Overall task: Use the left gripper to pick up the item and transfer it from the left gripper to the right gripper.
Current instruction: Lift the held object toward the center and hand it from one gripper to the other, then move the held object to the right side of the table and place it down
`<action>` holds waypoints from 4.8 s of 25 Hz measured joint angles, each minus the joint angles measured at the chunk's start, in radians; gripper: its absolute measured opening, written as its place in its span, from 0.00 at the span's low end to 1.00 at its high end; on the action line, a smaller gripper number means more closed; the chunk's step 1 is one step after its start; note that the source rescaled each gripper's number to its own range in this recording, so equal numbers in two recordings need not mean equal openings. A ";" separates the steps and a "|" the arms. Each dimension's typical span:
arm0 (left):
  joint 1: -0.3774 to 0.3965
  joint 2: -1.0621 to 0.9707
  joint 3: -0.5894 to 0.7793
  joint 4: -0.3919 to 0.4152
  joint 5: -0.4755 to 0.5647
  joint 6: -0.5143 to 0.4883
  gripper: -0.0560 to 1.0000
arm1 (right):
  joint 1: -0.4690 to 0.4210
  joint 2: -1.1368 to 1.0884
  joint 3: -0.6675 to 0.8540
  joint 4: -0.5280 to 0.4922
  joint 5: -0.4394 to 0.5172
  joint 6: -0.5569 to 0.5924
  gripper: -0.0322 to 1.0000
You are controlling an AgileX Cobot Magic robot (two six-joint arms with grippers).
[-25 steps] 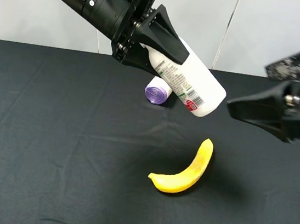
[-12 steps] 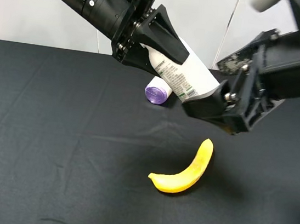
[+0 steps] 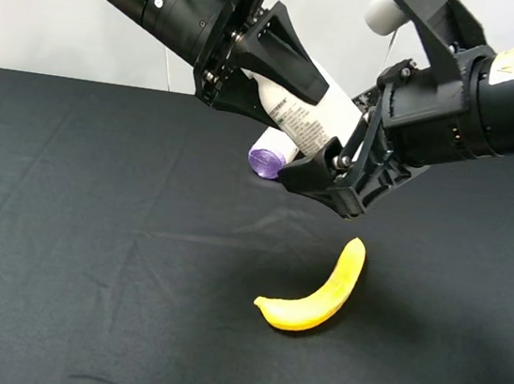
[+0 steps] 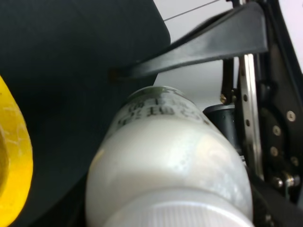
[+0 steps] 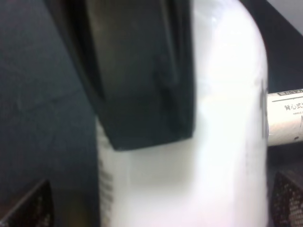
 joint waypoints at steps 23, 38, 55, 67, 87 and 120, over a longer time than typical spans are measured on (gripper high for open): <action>0.000 0.000 0.001 -0.007 0.009 0.003 0.06 | 0.000 0.023 0.000 -0.039 -0.007 0.000 0.09; 0.000 0.000 0.001 -0.007 0.008 -0.014 0.06 | 0.000 0.023 0.000 -0.041 -0.008 0.010 0.09; 0.000 -0.008 0.001 -0.052 0.045 -0.053 1.00 | 0.000 0.025 0.000 -0.048 0.006 0.011 0.09; 0.060 -0.018 0.001 0.009 0.052 -0.056 1.00 | 0.000 0.025 0.000 -0.048 0.007 0.011 0.09; 0.335 -0.393 0.001 0.373 0.055 -0.138 1.00 | 0.000 0.025 0.000 -0.048 0.007 0.017 0.09; 0.371 -1.812 0.765 0.973 0.023 -0.386 1.00 | 0.000 0.025 0.000 -0.049 0.009 0.084 0.09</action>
